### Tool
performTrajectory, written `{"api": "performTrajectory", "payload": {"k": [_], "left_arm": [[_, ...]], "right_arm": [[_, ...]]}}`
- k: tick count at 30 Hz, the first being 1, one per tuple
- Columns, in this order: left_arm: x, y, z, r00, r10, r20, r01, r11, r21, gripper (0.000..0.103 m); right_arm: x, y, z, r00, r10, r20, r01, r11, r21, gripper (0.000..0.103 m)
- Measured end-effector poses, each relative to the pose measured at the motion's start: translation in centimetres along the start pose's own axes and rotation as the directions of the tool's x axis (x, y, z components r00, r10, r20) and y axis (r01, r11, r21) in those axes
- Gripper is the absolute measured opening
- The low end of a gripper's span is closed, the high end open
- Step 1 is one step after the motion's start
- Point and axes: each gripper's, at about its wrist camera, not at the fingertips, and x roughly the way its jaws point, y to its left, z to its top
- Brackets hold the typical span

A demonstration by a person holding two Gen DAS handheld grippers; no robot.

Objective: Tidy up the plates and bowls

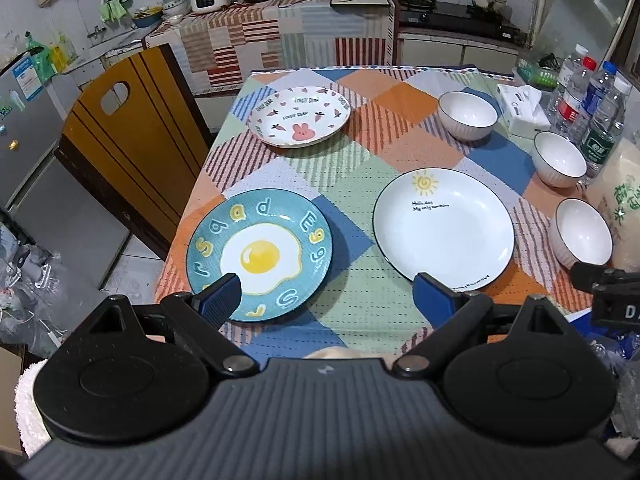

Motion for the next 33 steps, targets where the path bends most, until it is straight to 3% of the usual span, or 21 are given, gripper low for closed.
{"api": "performTrajectory", "payload": {"k": [33], "left_arm": [[0.6, 0.0, -1.0, 0.996, -0.082, -0.022, 0.082, 0.996, -0.016, 0.093]], "right_arm": [[0.4, 0.2, -0.4, 0.999, -0.023, 0.03, 0.024, 0.999, -0.023, 0.102]]}}
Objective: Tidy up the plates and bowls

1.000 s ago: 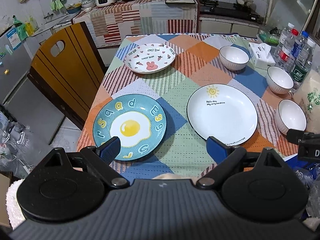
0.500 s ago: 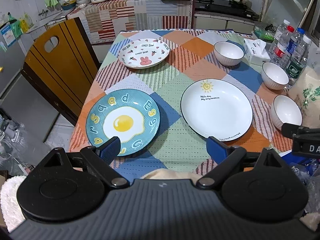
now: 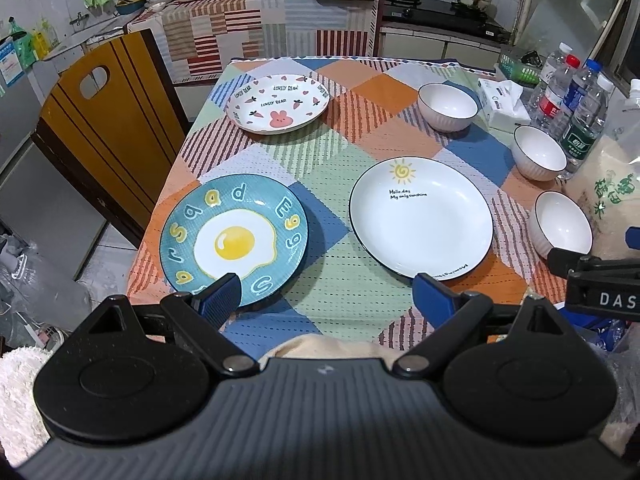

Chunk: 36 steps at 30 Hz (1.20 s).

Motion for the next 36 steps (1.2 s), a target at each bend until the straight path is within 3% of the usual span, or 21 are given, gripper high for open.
{"api": "performTrajectory", "payload": {"k": [20, 23, 27, 31, 33, 36], "left_arm": [[0.1, -0.1, -0.2, 1.0, -0.01, -0.013, 0.01, 1.0, -0.009, 0.091], [0.7, -0.5, 0.4, 0.999, -0.037, -0.02, 0.037, 0.999, 0.026, 0.091], [1.8, -0.9, 1.9, 0.999, -0.049, -0.002, 0.049, 0.992, 0.12, 0.091], [4.0, -0.7, 3.5, 0.996, -0.08, 0.046, 0.071, 0.981, 0.178, 0.091], [5.9, -0.5, 4.4, 0.994, -0.1, 0.05, 0.09, 0.979, 0.181, 0.091], [9.1, -0.2, 5.4, 0.992, -0.122, 0.036, 0.112, 0.97, 0.216, 0.091]], "right_arm": [[0.0, 0.0, -0.1, 1.0, 0.002, 0.003, -0.002, 1.0, -0.005, 0.102], [0.1, 0.0, 0.3, 1.0, 0.012, 0.025, -0.011, 1.0, -0.019, 0.102], [0.2, -0.5, 1.7, 0.988, 0.076, 0.134, -0.069, 0.996, -0.057, 0.102], [2.3, -1.6, 1.7, 0.946, 0.21, 0.248, -0.185, 0.975, -0.12, 0.102], [4.1, -2.1, 1.5, 0.938, 0.245, 0.244, -0.228, 0.969, -0.096, 0.102], [7.7, -2.4, 0.9, 0.941, 0.303, 0.153, -0.298, 0.953, -0.057, 0.095]]}}
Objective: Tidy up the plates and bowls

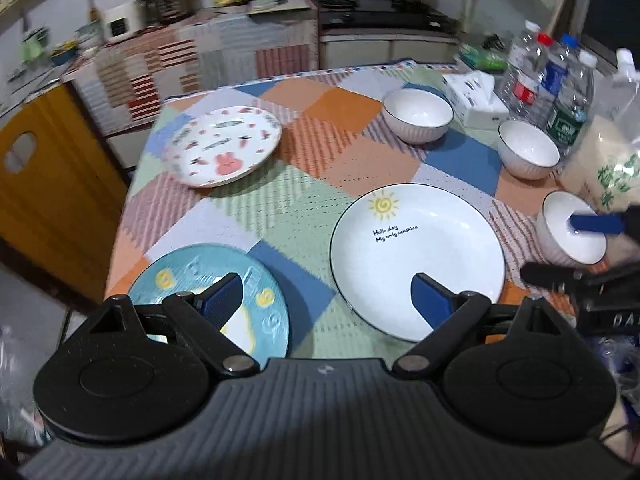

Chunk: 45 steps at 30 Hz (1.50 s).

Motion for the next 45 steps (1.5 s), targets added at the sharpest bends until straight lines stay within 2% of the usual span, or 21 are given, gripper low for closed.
{"api": "performTrajectory", "payload": {"k": [1, 6, 11, 13, 15, 18, 21, 22, 23, 24, 25, 26, 27, 28, 29, 31, 36, 40, 45], "left_arm": [[1.0, 0.1, 0.1, 1.0, 0.004, -0.003, -0.004, 1.0, 0.016, 0.09], [6.5, 0.9, 0.8, 0.999, -0.029, -0.027, 0.031, 0.996, 0.082, 0.09], [10.7, 2.0, 1.5, 0.99, -0.112, -0.087, 0.116, 0.992, 0.05, 0.088], [12.2, 2.2, 1.6, 0.983, -0.143, -0.117, 0.148, 0.988, 0.033, 0.085], [13.7, 2.2, 1.5, 0.978, -0.145, -0.15, 0.15, 0.989, 0.018, 0.08], [15.2, 1.7, 1.4, 0.979, -0.094, -0.181, 0.105, 0.993, 0.05, 0.08], [15.8, 1.3, 1.5, 0.978, -0.093, -0.187, 0.111, 0.99, 0.088, 0.078], [16.0, 1.2, 1.5, 0.976, -0.1, -0.192, 0.119, 0.989, 0.088, 0.075], [16.2, 1.1, 1.5, 0.973, -0.109, -0.204, 0.129, 0.988, 0.086, 0.064], [16.6, 1.1, 1.4, 0.966, -0.124, -0.226, 0.145, 0.986, 0.079, 0.058], [16.7, 1.2, 1.4, 0.963, -0.147, -0.227, 0.164, 0.985, 0.057, 0.055], [16.6, 1.4, 1.5, 0.961, -0.17, -0.218, 0.181, 0.983, 0.031, 0.042], [16.6, 1.7, 1.5, 0.96, -0.195, -0.202, 0.197, 0.98, -0.014, 0.036], [16.9, 2.1, 1.5, 0.957, -0.216, -0.195, 0.21, 0.976, -0.053, 0.035], [17.1, 2.5, 1.4, 0.948, -0.246, -0.201, 0.232, 0.968, -0.093, 0.029], [17.2, 2.8, 1.2, 0.935, -0.292, -0.202, 0.265, 0.952, -0.151, 0.026], [17.2, 2.7, 1.5, 0.934, -0.28, -0.223, 0.25, 0.956, -0.155, 0.025], [17.0, 3.3, 2.0, 0.933, -0.288, -0.215, 0.257, 0.953, -0.162, 0.025], [16.6, 4.0, 3.7, 0.946, -0.263, -0.191, 0.241, 0.962, -0.13, 0.025]], "right_arm": [[0.8, -0.3, -0.5, 1.0, 0.011, -0.018, -0.011, 1.0, 0.013, 0.088], [4.2, -1.5, -3.7, 0.99, 0.084, -0.109, -0.063, 0.98, 0.19, 0.082], [6.4, -1.7, -6.1, 0.983, 0.117, -0.142, -0.073, 0.956, 0.286, 0.077], [7.3, -1.9, -6.7, 0.984, 0.114, -0.134, -0.068, 0.948, 0.31, 0.074], [8.0, -2.2, -7.1, 0.987, 0.109, -0.122, -0.063, 0.939, 0.338, 0.07], [8.8, -2.7, -7.5, 0.992, 0.072, -0.101, -0.03, 0.927, 0.374, 0.065], [9.3, -2.9, -6.9, 0.996, 0.021, -0.089, 0.014, 0.925, 0.381, 0.065], [9.4, -3.0, -6.9, 0.997, 0.015, -0.078, 0.017, 0.919, 0.393, 0.062], [9.3, -3.3, -6.9, 0.997, 0.015, -0.071, 0.015, 0.916, 0.401, 0.053], [9.5, -3.4, -6.9, 0.998, 0.013, -0.067, 0.015, 0.915, 0.404, 0.047], [9.5, -3.4, -7.0, 0.998, 0.011, -0.063, 0.015, 0.917, 0.398, 0.033], [9.7, -3.4, -7.0, 0.998, 0.005, -0.063, 0.02, 0.92, 0.39, 0.025], [9.7, -3.4, -7.1, 0.998, -0.006, -0.057, 0.028, 0.924, 0.382, 0.025], [9.8, -3.5, -7.2, 0.999, -0.005, -0.048, 0.023, 0.925, 0.38, 0.023], [9.7, -3.6, -7.3, 0.999, -0.011, -0.037, 0.024, 0.927, 0.373, 0.022], [9.6, -3.4, -7.6, 1.0, -0.024, -0.019, 0.029, 0.932, 0.361, 0.023], [9.9, -3.5, -6.6, 0.999, -0.008, -0.039, 0.02, 0.944, 0.33, 0.023], [10.0, -3.4, -5.2, 0.999, 0.004, -0.041, 0.007, 0.966, 0.258, 0.023], [10.9, -4.3, -3.2, 1.0, 0.025, -0.013, -0.021, 0.972, 0.232, 0.023]]}}
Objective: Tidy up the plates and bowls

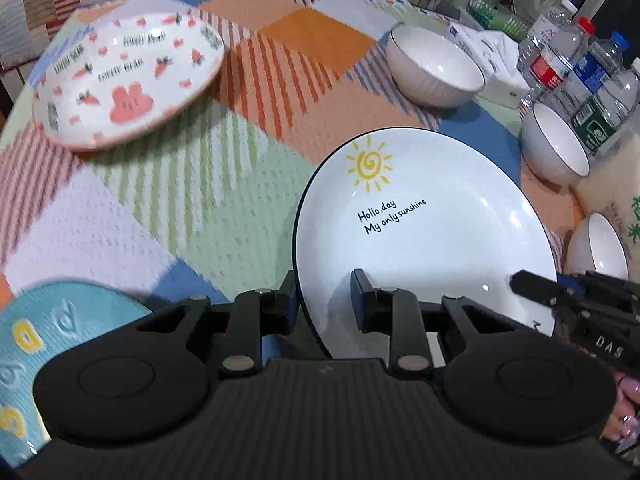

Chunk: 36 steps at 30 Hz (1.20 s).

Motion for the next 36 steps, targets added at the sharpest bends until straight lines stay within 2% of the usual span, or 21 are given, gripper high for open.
{"api": "performTrajectory", "payload": {"k": [3, 9, 17, 24, 27, 31, 36], "left_arm": [[-0.1, 0.7, 1.5, 0.999, 0.031, -0.029, -0.03, 0.999, 0.018, 0.027], [1.0, 2.4, 3.4, 0.997, 0.062, -0.054, -0.064, 0.998, -0.028, 0.027], [2.8, 2.8, 4.2, 0.995, 0.094, -0.043, -0.096, 0.994, -0.045, 0.027], [3.6, 2.7, 3.6, 0.996, 0.074, -0.049, -0.076, 0.996, -0.05, 0.027], [3.6, 2.2, 3.3, 0.995, 0.09, -0.041, -0.091, 0.996, -0.023, 0.027], [3.6, 2.4, 3.5, 0.993, 0.085, -0.081, -0.088, 0.995, -0.042, 0.027], [1.9, 2.3, 3.4, 0.992, 0.068, -0.103, -0.072, 0.997, -0.041, 0.027]], "right_arm": [[0.9, 0.3, 1.5, 1.0, 0.024, -0.003, -0.024, 1.0, -0.009, 0.023], [3.5, 1.0, 3.5, 0.998, 0.058, -0.02, -0.059, 0.997, -0.055, 0.023], [5.8, 1.0, 5.1, 0.998, 0.032, -0.046, -0.035, 0.997, -0.064, 0.023], [6.4, 1.4, 5.9, 0.996, -0.039, -0.076, 0.03, 0.993, -0.117, 0.024], [6.8, 1.6, 5.6, 0.993, -0.078, -0.087, 0.066, 0.989, -0.134, 0.025], [6.9, 1.7, 5.4, 0.991, -0.101, -0.083, 0.09, 0.988, -0.123, 0.027], [6.4, 3.1, 5.7, 0.979, -0.183, -0.091, 0.168, 0.974, -0.151, 0.029]]}}
